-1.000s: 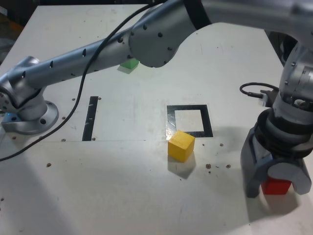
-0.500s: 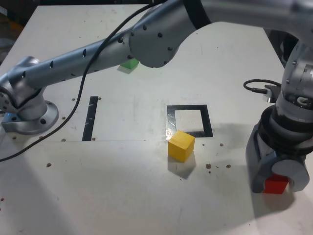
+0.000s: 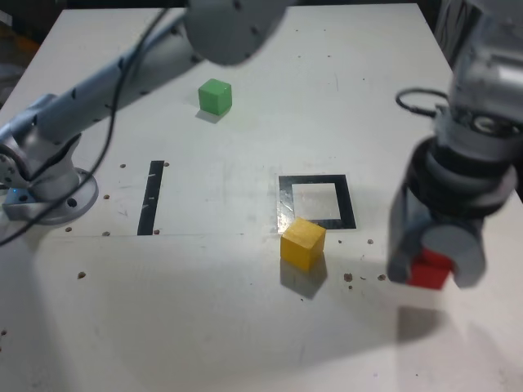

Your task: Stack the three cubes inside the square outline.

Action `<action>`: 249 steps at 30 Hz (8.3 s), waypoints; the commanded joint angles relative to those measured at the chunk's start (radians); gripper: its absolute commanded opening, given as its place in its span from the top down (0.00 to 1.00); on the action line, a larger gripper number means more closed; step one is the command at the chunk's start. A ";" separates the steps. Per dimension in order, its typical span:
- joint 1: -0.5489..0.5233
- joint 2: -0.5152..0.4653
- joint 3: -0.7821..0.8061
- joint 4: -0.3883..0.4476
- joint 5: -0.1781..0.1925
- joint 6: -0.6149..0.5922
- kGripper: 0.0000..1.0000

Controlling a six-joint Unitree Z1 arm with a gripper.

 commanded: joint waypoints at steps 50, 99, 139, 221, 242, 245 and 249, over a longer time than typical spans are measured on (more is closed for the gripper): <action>0.227 -0.531 1.030 -0.494 0.047 0.075 0.85; 0.235 -0.570 1.070 -0.535 0.043 0.115 0.01; 0.003 -0.417 0.976 -0.421 0.022 0.326 0.36; 0.218 -0.474 0.956 -0.455 0.047 -0.001 0.85; 0.219 -0.507 0.935 -0.409 0.043 0.036 0.01; 0.219 -0.549 0.932 -0.366 0.049 0.036 0.01; 0.222 -0.635 0.937 -0.286 0.082 0.047 0.01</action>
